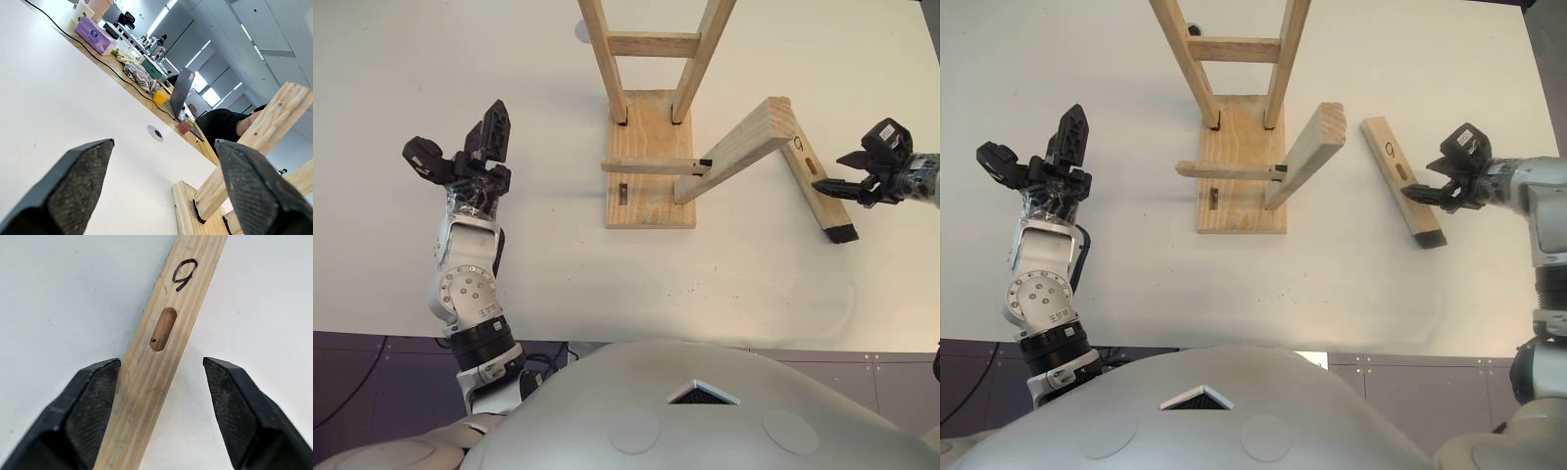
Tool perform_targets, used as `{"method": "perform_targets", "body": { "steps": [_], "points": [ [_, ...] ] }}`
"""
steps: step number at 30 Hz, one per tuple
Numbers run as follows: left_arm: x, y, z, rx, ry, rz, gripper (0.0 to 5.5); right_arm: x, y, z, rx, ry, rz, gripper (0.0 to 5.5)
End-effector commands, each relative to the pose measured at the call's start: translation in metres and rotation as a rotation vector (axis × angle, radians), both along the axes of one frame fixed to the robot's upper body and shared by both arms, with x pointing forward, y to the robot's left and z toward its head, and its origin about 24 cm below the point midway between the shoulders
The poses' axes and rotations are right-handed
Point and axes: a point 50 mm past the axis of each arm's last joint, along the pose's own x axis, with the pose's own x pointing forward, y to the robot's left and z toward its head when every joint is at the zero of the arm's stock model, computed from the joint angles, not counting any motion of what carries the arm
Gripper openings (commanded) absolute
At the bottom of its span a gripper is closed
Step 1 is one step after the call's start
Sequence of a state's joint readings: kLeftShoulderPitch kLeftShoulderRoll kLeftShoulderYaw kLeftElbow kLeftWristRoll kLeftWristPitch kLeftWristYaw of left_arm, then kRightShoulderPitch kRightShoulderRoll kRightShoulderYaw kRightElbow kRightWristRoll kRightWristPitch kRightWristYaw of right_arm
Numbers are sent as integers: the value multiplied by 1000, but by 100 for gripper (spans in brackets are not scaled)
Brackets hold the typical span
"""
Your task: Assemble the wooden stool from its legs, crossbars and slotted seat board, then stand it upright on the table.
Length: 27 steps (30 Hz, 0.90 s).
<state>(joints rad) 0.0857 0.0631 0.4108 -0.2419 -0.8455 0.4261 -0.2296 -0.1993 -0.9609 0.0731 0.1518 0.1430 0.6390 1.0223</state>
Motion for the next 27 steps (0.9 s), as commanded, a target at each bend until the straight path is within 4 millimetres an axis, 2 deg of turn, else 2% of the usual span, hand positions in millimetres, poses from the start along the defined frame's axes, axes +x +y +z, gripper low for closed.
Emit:
{"method": "perform_targets", "body": {
  "steps": [1,5,10,14,22,27],
  "points": [
    [3,6,2,10,-11,25,380,3,-3,5,21,18,-54,296],
    [1,3,-2,5,0,29,380,8,-4,12,73,26,-107,351],
    [-3,2,-5,-2,5,43,380,5,-1,14,78,77,-78,419],
    [-4,4,-4,-1,2,56,380,-5,5,8,59,138,-5,419],
    [-1,3,-2,3,-5,44,380,-11,-1,-6,-34,139,-28,419],
    [1,2,-2,4,-7,39,380,-17,-6,-17,-81,147,-18,339]
  ]
}}
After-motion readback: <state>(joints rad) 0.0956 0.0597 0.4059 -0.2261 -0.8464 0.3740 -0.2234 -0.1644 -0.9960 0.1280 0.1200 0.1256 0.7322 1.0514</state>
